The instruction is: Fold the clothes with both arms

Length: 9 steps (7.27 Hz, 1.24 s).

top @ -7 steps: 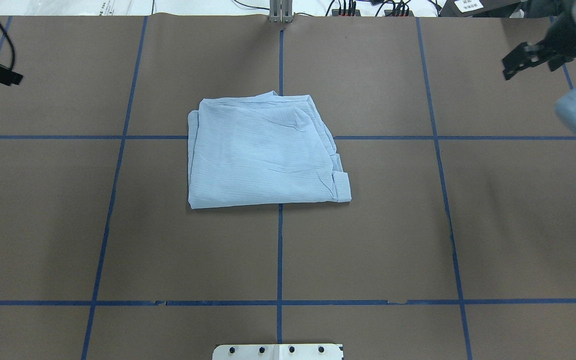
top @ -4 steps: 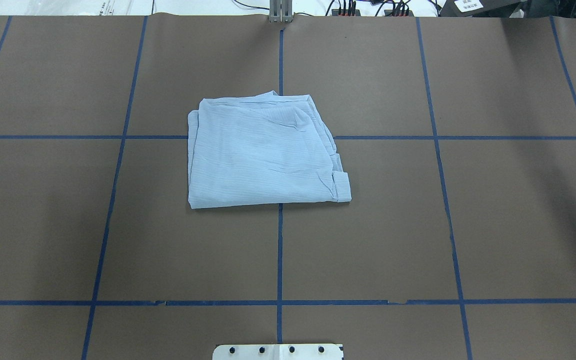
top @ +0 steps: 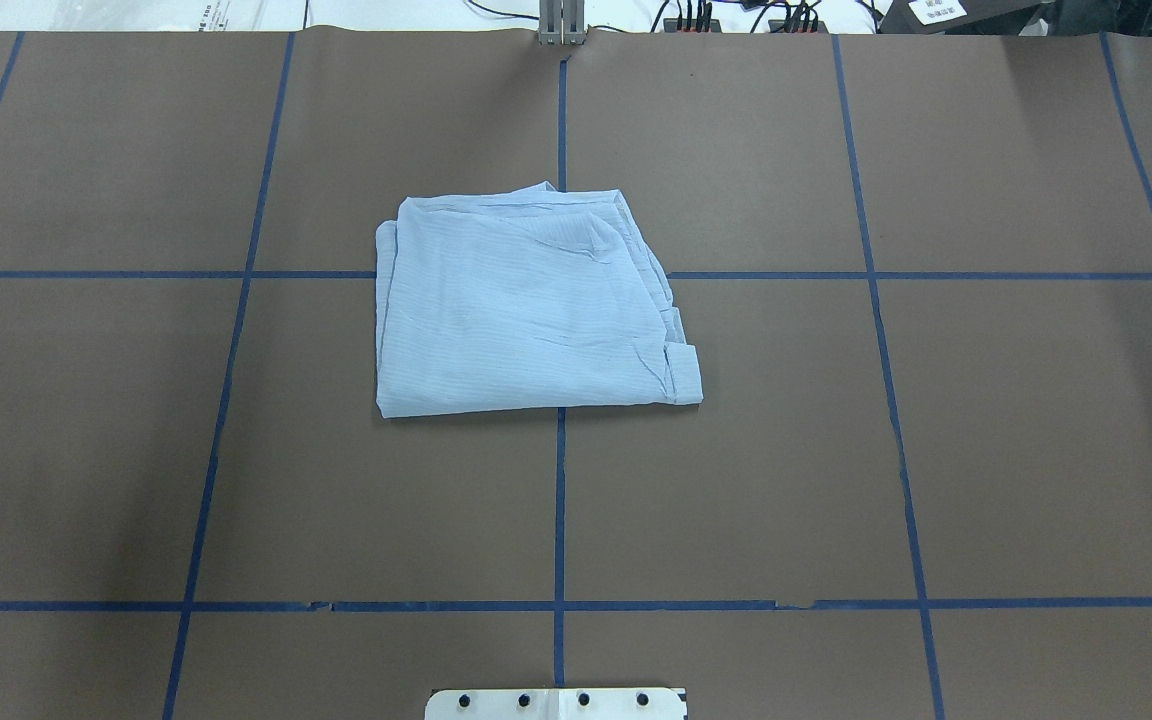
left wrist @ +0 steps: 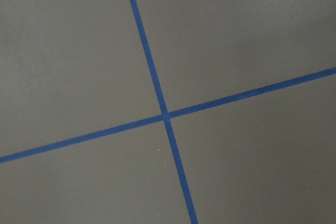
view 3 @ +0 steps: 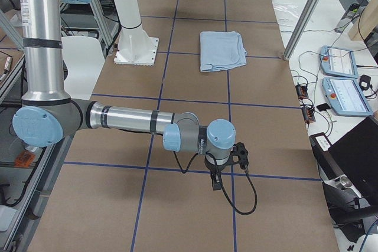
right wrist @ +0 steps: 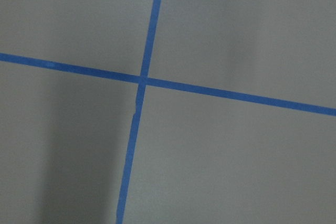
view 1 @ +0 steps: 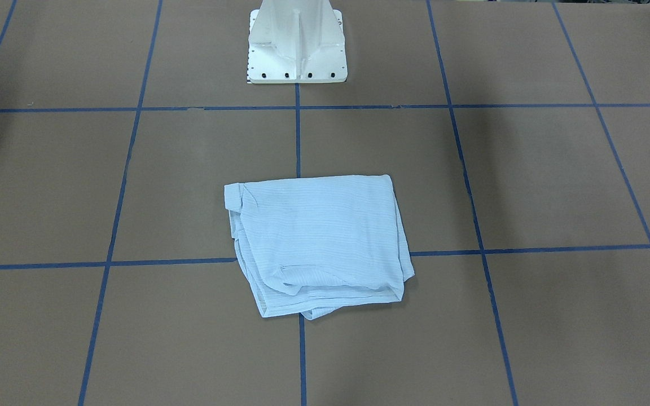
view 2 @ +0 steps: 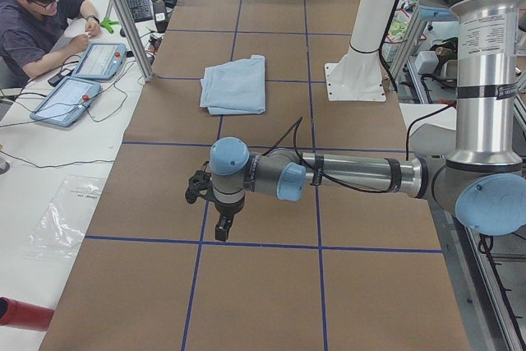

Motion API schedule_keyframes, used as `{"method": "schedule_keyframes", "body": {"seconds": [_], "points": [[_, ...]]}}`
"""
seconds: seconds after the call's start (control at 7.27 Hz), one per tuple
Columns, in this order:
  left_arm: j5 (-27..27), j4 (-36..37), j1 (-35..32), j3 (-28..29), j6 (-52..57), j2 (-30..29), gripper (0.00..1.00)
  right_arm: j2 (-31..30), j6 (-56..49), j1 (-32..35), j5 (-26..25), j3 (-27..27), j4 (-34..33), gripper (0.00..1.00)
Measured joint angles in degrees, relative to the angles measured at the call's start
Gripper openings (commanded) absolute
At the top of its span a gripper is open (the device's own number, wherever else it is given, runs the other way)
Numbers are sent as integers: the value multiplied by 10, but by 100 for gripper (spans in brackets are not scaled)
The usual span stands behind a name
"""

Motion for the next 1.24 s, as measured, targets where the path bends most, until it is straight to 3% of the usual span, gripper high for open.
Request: {"method": "schedule_keyframes", "body": {"seconds": [0.28,0.83,1.24], "points": [[-1,61,-7,-6,79,6,100,-7,0,16,6,3,-1,100],[-23,69,-30,-3,100,7,100,-11,-8,33,-7,37,-62,100],[-48,71,-46,0,98,6,100,-46,-9,25,-38,65,-74,100]]}}
